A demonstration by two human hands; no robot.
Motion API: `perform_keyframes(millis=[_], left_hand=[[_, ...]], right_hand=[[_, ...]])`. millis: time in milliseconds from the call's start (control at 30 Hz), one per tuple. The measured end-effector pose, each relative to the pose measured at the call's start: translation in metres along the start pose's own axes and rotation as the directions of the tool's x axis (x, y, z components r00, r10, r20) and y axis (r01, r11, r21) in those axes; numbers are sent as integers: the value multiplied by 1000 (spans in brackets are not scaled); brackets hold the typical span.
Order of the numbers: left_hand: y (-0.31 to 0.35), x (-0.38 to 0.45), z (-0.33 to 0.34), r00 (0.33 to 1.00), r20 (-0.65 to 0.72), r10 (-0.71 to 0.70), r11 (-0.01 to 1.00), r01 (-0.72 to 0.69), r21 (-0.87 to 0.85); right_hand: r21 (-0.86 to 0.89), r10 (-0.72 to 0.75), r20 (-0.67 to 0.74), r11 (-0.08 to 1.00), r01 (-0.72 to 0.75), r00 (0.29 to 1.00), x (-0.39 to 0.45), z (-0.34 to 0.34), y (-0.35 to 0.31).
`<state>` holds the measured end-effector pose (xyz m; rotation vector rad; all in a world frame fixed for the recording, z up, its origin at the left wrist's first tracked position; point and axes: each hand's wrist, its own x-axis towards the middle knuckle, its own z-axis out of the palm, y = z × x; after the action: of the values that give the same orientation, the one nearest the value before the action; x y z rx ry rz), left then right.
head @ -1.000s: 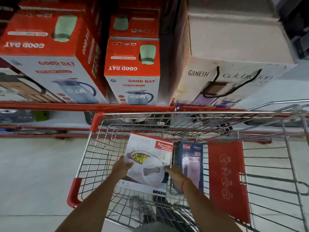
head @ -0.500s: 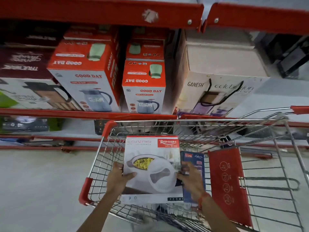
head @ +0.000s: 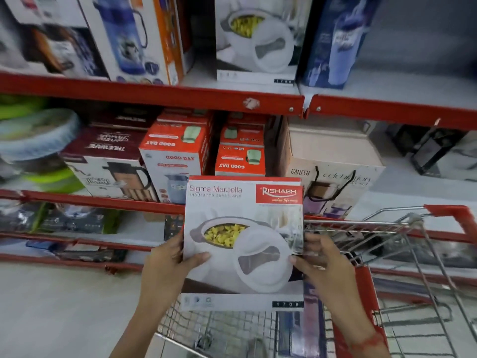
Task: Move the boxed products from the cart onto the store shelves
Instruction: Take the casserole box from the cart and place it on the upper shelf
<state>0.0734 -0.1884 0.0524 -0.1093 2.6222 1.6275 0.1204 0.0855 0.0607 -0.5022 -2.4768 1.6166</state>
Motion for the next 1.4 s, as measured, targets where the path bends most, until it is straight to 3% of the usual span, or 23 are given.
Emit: perform_keyframes(millis=[467,633,933,1100,1300,1400], left_hand=[[41,7,-7,991,-85,99,953,-119,-278],[88,34,-11,962,-154,227,900,-268,-344],[194,131,-27,780,-334,529,743,-616,-261],[222,195,-27,747,-367,555,711,-655,-257],[241,250,-24,652,-422,630,693,-718,-74],[241,272,-21,646,-418,638,693,-719,-52]], right_hand=[[7,-145,-104,989,146,984,1,-22,-51],[81,-242,-198,962,261,950,28,-40,-88],[192,-416,-375,839,509,828,122,-61,-170],[182,-455,-419,806,563,786,186,-53,-199],[200,-450,-441,794,574,776,242,-36,-214],[188,-448,-456,796,575,769,260,-29,-214]])
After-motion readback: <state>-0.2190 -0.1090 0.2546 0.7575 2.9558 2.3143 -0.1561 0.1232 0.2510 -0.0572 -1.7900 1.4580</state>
